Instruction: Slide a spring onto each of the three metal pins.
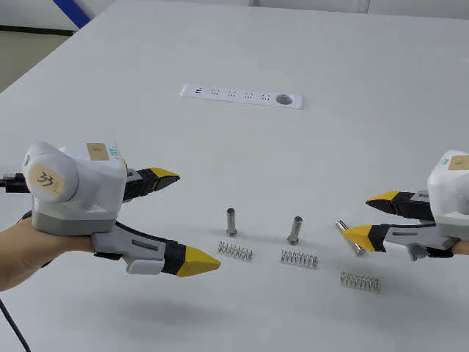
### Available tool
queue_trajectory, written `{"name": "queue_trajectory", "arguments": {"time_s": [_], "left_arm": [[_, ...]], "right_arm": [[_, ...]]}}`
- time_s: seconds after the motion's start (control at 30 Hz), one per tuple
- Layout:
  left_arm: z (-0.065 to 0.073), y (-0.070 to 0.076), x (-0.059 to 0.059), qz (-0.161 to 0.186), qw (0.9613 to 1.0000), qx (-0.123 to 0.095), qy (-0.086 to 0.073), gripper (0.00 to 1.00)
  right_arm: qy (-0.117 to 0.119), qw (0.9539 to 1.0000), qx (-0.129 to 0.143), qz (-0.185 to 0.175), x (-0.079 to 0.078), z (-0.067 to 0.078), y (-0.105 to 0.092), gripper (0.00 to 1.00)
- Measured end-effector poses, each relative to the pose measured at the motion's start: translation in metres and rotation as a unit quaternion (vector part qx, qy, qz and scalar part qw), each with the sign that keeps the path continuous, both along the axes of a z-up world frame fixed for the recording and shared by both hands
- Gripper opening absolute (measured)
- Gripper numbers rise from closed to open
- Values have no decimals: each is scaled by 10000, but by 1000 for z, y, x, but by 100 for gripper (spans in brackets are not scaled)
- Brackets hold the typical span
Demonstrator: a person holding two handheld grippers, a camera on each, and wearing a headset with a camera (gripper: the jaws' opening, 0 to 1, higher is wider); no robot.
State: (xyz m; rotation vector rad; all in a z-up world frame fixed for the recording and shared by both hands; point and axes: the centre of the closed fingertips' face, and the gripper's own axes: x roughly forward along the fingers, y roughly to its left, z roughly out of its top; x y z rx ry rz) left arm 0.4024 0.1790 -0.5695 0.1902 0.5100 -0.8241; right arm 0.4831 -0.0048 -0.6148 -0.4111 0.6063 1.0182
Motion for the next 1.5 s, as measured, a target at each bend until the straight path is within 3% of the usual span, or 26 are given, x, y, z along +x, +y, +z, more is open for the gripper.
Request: {"name": "queue_trajectory", "arguments": {"time_s": [0.2, 0.63, 0.9, 1.17, 1.23, 1.37, 1.5], "left_arm": [[-1, 4, -1, 102, 9999, -72, 20, 94], [-6, 3, 2, 113, 9999, -109, 57, 92], [-4, 6, 3, 153, 9998, -103, 48, 92], [-5, 9, 1, 167, 9998, -64, 57, 92], [-4, 8, 0, 134, 9999, -62, 57, 92], [-3, 7, -1, 92, 9999, -78, 67, 92], [-3, 6, 0, 52, 9999, -59, 69, 92]], "right_arm": [[178, 9996, -133, -193, 4, -12, 5, 34], [557, 9949, -541, -637, 13, -32, -3, 25], [764, 9923, -798, -563, 9, -43, -5, 21], [858, 9913, -810, -575, 10, -48, 0, 19], [712, 9926, -886, -423, 10, -48, 2, 19], [765, 9917, -925, -455, 7, -48, 3, 15], [939, 9897, -812, -707, 6, -47, 2, 13]]}}
